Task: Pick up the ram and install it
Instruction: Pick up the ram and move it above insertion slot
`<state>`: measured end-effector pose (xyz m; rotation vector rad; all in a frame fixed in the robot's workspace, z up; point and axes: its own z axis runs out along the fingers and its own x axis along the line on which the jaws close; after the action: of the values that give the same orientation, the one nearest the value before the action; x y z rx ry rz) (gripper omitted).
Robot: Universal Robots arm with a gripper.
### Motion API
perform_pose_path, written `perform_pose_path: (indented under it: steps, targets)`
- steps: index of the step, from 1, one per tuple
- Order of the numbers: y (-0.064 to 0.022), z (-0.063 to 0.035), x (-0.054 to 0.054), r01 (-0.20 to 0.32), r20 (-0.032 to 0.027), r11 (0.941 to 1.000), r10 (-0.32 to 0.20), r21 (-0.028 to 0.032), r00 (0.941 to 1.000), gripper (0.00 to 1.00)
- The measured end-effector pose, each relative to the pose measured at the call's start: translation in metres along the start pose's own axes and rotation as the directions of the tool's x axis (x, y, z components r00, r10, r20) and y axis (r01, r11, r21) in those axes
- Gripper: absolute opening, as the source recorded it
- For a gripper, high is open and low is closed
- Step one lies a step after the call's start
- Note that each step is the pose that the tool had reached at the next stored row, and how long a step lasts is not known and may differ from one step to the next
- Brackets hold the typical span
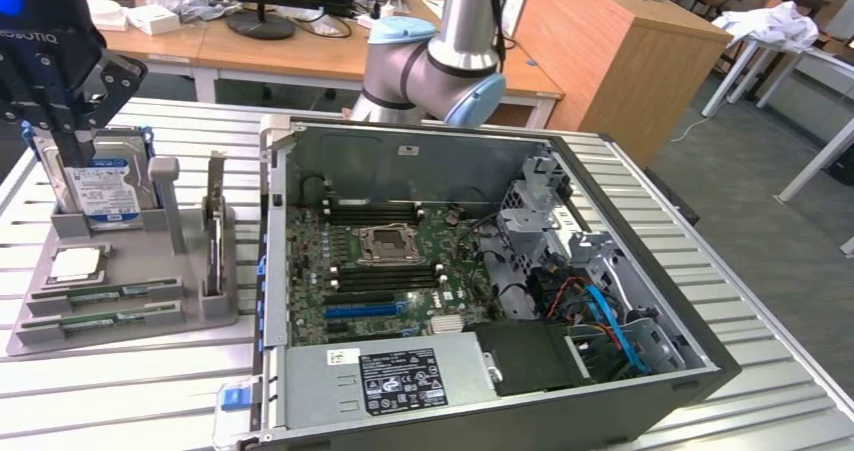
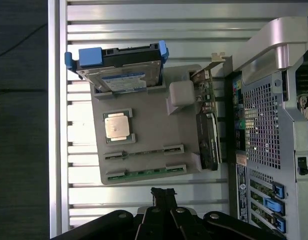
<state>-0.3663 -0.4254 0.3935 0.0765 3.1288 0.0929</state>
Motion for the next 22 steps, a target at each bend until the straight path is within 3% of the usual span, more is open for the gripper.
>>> perform_pose_path:
  steps: [3,6,11,16,22]
  targets:
    - [0.0,0.0002,0.0003,0.004,0.0007,1.0,-0.004,-0.0002,1.0,0.1]
    - [0.0,0.0004,0.0004,0.056,-0.0024,0.9984,-0.056,-0.0007,0.9984,0.1]
    - [0.0,0.0007,0.0004,0.147,-0.0077,0.9892,-0.147,-0.0021,0.9892,0.1]
    - [-0.0001,0.0011,0.0004,0.236,-0.0128,0.9718,-0.236,-0.004,0.9717,0.1]
    - [-0.0001,0.0016,0.0004,0.339,-0.0187,0.9408,-0.339,-0.0067,0.9406,0.1]
